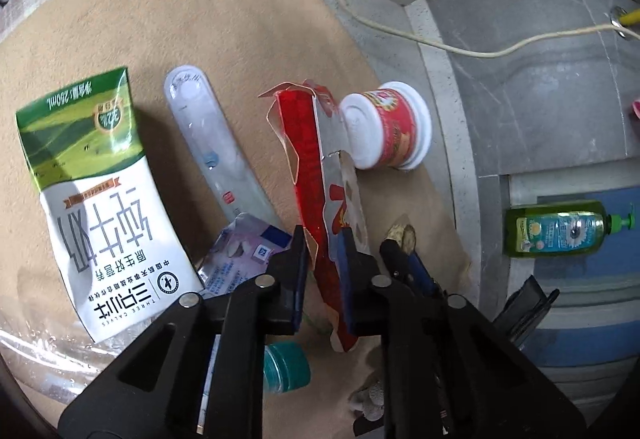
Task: Collect trash
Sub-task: 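Grasp the red snack wrapper with the left tool while the right tool grasps the round lid, then carry the red wrapper and round lid with both tools over the blue basket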
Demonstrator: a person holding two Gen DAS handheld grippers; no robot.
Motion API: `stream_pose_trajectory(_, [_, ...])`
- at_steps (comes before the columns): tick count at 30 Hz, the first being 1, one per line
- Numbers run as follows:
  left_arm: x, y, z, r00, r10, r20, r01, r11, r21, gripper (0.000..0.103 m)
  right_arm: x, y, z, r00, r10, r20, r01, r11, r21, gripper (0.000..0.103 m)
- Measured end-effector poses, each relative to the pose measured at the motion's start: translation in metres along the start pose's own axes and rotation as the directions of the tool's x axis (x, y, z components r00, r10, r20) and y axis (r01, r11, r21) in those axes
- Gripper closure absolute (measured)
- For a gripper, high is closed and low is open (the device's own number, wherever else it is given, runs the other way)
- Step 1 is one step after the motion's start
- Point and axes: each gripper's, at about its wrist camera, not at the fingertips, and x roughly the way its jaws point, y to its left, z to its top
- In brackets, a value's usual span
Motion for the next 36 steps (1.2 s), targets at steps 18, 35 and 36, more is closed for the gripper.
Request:
stream_pose_trajectory(18, [-0.09,0.03,0.0,0.991,-0.076,0.111,0.067,0.994,0.085,0.096,-0.057,-0.017,-0.008,0.994,0.064,0.09,-0.07,0.995,0.068,0.07])
stream_pose_trajectory(35, [-0.174,0.08,-0.023,0.977,-0.157,0.148,0.139,0.983,0.123,0.096,-0.146,0.044,-0.059,0.969,0.171,0.181,-0.181,0.983,0.039,0.07])
stream_pose_trajectory(36, [-0.177,0.085,-0.026,0.977,-0.156,0.144,0.139,0.983,0.124,0.096,-0.15,0.048,-0.062,0.967,0.174,0.184,-0.184,0.982,0.039,0.07])
